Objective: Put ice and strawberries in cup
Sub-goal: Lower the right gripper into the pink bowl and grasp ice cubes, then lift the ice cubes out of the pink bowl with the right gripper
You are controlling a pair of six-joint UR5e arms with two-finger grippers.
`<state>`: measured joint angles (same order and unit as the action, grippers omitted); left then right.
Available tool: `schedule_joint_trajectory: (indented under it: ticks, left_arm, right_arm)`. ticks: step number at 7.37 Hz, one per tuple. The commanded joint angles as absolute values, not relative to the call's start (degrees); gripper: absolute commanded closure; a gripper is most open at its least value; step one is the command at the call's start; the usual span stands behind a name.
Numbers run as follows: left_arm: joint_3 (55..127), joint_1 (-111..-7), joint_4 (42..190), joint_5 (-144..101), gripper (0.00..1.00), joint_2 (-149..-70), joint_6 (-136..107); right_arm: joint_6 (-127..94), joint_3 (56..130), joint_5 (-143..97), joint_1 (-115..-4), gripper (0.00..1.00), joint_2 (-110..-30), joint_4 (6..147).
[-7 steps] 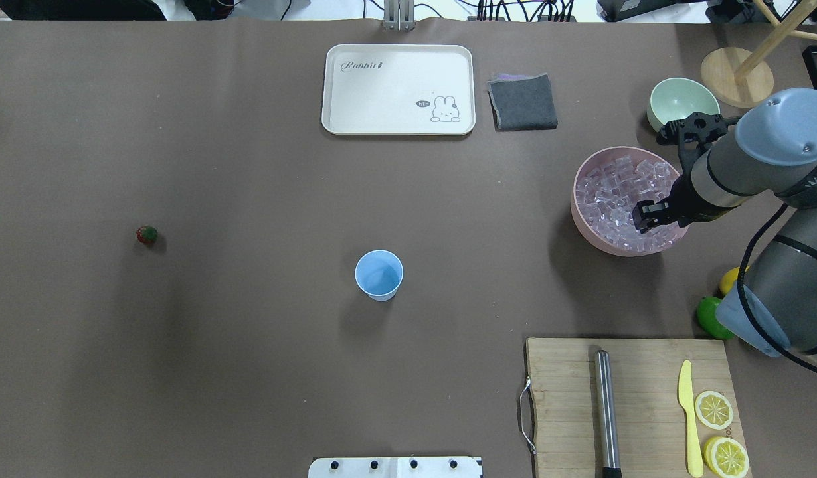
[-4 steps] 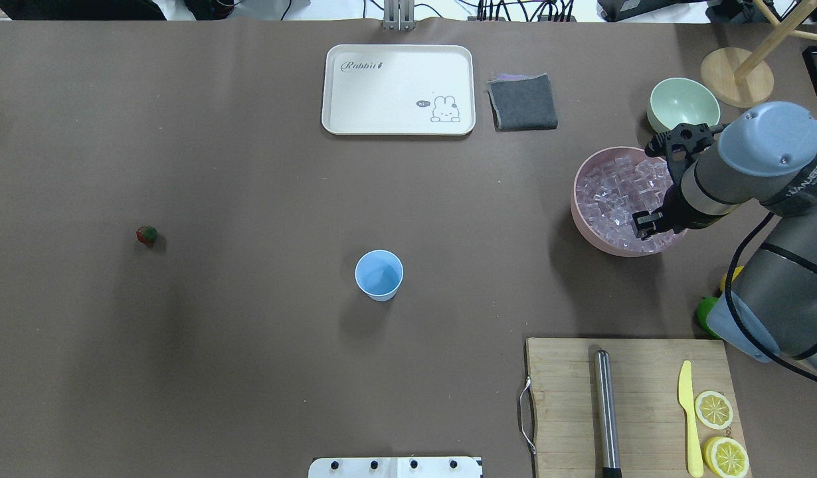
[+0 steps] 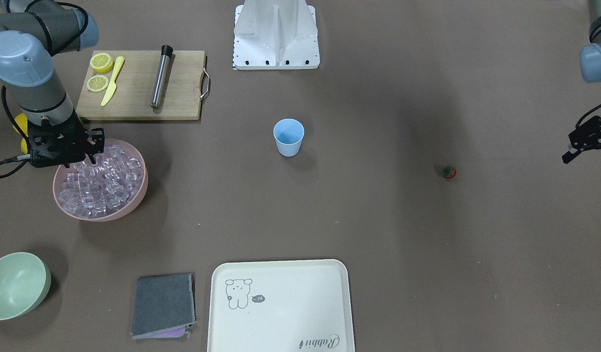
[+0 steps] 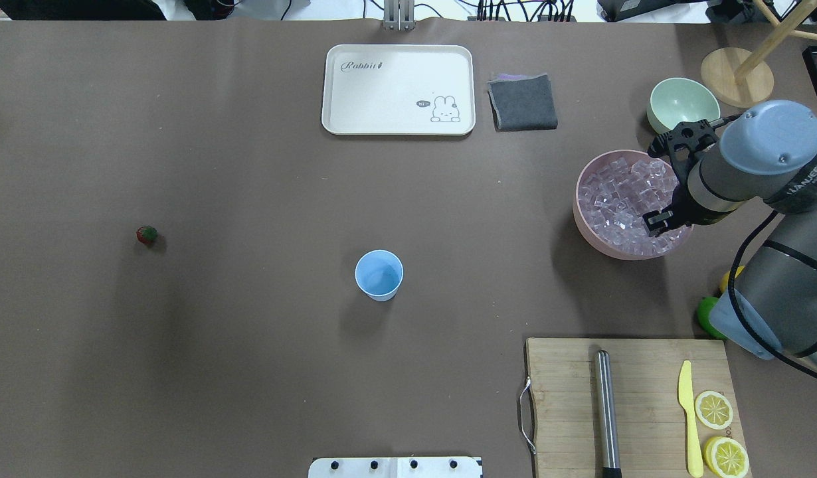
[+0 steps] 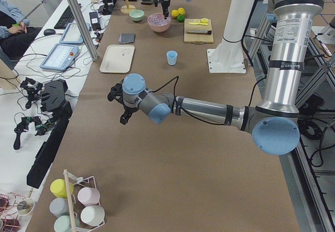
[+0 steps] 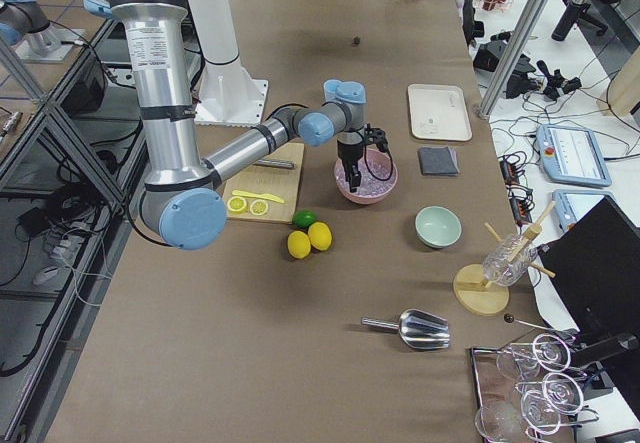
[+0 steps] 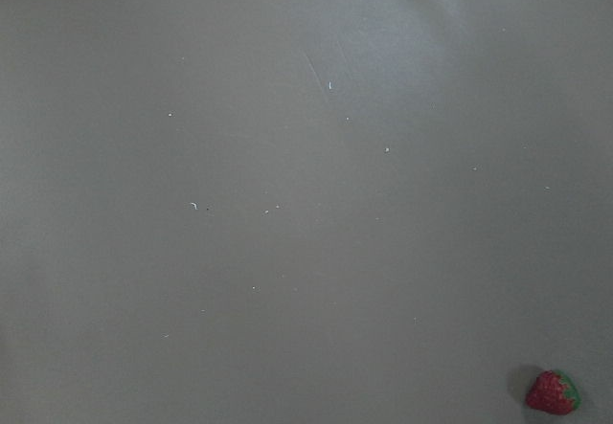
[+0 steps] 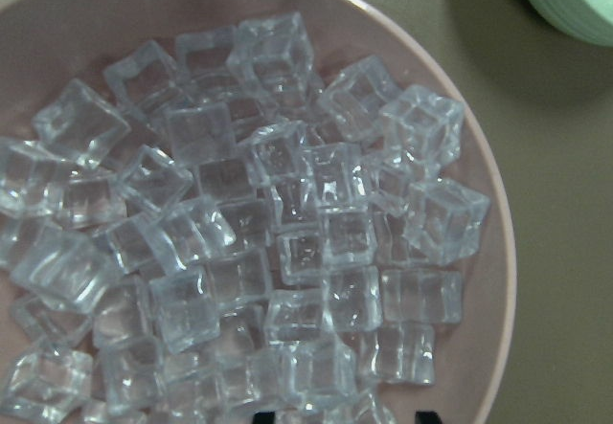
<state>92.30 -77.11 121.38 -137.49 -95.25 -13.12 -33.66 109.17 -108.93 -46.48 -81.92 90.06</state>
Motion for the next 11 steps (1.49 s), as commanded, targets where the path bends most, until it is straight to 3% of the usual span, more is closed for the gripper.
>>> schedule_joint_trajectory:
  ticks: [1,3,6,7,8,9,11]
  left_arm:
    - [92.29,-77.08,121.38,-137.55,0.02,-95.19,-13.10]
    - [92.20,-77.08,121.38,-137.55,0.02,-95.19,-13.10]
    - [92.11,-76.73,121.38,-137.46,0.02,-95.19,-13.10]
    - [92.11,-76.73,121.46,-137.55,0.02,-95.19,-13.10]
    - [92.11,-76.73,121.38,-137.55,0.02,-95.19,-13.10]
    - [92.20,-76.73,121.38,-137.46,0.02,-95.19,-13.10]
    - [92.11,-76.64,121.38,-137.46,0.02,-95.19,-13.10]
  right_arm:
    - [-32.52,109.07,-107.49,-46.05,0.42,-81.83,90.26]
    - [-31.47,108.72,-106.36,-45.71,0.49,-81.74,90.26]
    - [-31.46,108.02,-104.77,-44.56,0.51,-81.30,90.26]
    - [-31.38,108.02,-104.77,-44.56,0.64,-81.30,90.35]
    - [-31.38,108.37,-104.16,-44.56,0.89,-81.21,91.48]
    - [-31.38,108.46,-103.37,-44.56,1.00,-80.43,92.63]
    - [-31.38,108.63,-102.92,-44.73,1.00,-80.33,92.81]
